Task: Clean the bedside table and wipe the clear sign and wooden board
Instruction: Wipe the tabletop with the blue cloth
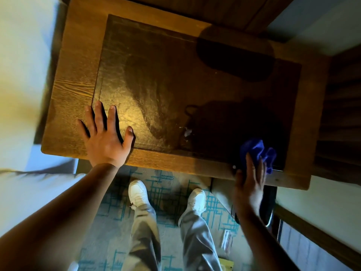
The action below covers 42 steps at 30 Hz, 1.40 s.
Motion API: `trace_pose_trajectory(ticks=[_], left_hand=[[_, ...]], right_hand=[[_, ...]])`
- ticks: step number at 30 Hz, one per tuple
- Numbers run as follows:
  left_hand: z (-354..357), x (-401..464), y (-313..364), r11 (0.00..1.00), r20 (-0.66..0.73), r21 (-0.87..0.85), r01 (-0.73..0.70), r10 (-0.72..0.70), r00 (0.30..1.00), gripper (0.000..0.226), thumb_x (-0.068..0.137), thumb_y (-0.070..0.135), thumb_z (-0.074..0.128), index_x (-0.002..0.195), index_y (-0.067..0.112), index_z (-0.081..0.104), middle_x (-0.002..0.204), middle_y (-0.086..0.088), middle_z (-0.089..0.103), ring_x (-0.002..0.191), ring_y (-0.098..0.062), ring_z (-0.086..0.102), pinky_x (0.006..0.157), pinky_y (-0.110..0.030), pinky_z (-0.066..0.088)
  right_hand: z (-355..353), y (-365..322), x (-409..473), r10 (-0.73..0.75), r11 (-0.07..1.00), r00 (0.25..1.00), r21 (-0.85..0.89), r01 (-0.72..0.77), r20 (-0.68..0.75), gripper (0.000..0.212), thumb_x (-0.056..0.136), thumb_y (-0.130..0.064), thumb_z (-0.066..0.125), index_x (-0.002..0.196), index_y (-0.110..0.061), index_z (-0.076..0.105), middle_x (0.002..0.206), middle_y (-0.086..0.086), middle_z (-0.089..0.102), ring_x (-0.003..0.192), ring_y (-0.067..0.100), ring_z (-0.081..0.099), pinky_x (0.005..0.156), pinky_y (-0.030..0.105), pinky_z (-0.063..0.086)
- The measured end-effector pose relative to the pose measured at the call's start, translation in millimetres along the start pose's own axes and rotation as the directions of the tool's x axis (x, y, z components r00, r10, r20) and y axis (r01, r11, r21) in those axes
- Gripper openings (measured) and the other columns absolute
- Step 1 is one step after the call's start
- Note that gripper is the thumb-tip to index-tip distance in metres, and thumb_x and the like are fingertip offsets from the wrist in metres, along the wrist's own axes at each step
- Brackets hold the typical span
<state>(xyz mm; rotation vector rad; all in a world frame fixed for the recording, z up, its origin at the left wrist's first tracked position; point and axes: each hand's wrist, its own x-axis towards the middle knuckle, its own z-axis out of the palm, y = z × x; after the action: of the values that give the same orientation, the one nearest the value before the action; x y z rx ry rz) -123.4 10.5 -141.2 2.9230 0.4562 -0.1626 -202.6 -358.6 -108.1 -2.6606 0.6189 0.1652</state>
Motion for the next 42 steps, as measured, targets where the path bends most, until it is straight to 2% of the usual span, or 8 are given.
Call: trace_pose_trajectory(ticks=[6,9,14,19,24,31,36,42], left_hand=[[-1,-1,-1,1.000,-0.015,0.001,0.001,-0.001,1.000,0.071,0.096,0.053,0.033,0.159,0.021,0.023,0.169,-0.014,0.011,0.157,-0.035,0.003,0.123,-0.061,0.002],[0,0,0,1.000,-0.006,0.011,0.009,-0.009,1.000,0.071,0.096,0.054,0.032,0.159,0.021,0.022,0.170,-0.013,0.010,0.157,-0.035,0.002,0.123,-0.062,0.003],[0,1,-1,1.000,-0.001,0.015,-0.007,0.007,1.000,0.070,0.097,0.054,0.035,0.158,0.020,0.024,0.169,-0.015,0.011,0.156,-0.038,0.005,0.123,-0.063,0.003],[1,1,-2,1.000,-0.008,0.014,-0.010,0.010,1.000,0.069,0.097,0.052,0.039,0.158,0.021,0.025,0.169,-0.015,0.011,0.156,-0.038,0.005,0.122,-0.063,0.005],[0,0,-2,1.000,-0.012,0.011,-0.007,0.008,1.000,0.070,0.097,0.053,0.038,0.158,0.021,0.026,0.169,-0.014,0.012,0.156,-0.038,0.005,0.123,-0.063,0.006],[-1,0,-2,1.000,-0.010,0.011,-0.016,0.016,1.000,0.069,0.097,0.053,0.037,0.158,0.021,0.027,0.169,-0.014,0.013,0.156,-0.038,0.006,0.122,-0.063,0.006],[1,1,-3,0.999,-0.006,0.030,-0.019,0.019,1.000,0.070,0.098,0.053,0.040,0.159,0.022,0.024,0.170,-0.013,0.010,0.156,-0.038,0.004,0.123,-0.063,0.005],[1,1,-3,0.999,0.007,0.039,-0.019,0.019,1.000,0.071,0.098,0.054,0.039,0.159,0.023,0.022,0.170,-0.012,0.008,0.156,-0.038,0.003,0.123,-0.062,0.005]], right_hand=[[65,-123,-38,0.004,0.982,0.999,0.188,0.005,-0.049,0.068,0.081,-0.013,0.042,0.149,-0.020,0.047,0.162,0.013,0.032,0.154,0.034,0.016,0.125,0.052,0.012],[71,-164,-19,-0.037,0.951,0.999,0.306,0.047,-0.037,0.071,0.072,0.000,0.039,0.139,-0.014,0.060,0.153,0.014,0.047,0.148,0.038,0.030,0.122,0.054,0.025],[30,-168,66,-0.173,0.910,0.984,0.377,0.172,-0.031,0.054,0.081,0.008,0.046,0.126,-0.012,0.070,0.137,0.011,0.062,0.128,0.031,0.056,0.097,-0.001,0.028],[36,-154,69,-0.442,0.867,0.882,0.331,0.374,0.163,0.049,0.088,0.000,0.046,0.126,-0.020,0.070,0.146,-0.001,0.055,0.145,0.024,0.041,0.118,0.031,0.034],[45,-115,-3,-0.485,0.835,0.847,0.402,0.375,0.217,0.044,0.094,-0.009,0.045,0.129,-0.019,0.069,0.152,-0.003,0.049,0.153,0.019,0.027,0.123,0.043,0.027],[62,-111,6,-0.737,0.666,0.650,0.031,0.746,0.185,0.039,0.098,-0.022,0.053,0.135,-0.029,0.064,0.156,0.006,0.045,0.151,0.034,0.029,0.119,0.060,0.024],[62,-143,94,-0.665,0.742,0.745,-0.067,0.667,0.053,0.041,0.100,-0.022,0.048,0.140,-0.026,0.059,0.153,0.010,0.049,0.147,0.036,0.036,0.119,0.054,0.029],[42,-184,172,-0.365,0.897,0.930,0.256,0.361,-0.032,0.036,0.103,-0.021,0.045,0.135,-0.023,0.062,0.148,0.008,0.055,0.142,0.025,0.045,0.113,0.034,0.041]])
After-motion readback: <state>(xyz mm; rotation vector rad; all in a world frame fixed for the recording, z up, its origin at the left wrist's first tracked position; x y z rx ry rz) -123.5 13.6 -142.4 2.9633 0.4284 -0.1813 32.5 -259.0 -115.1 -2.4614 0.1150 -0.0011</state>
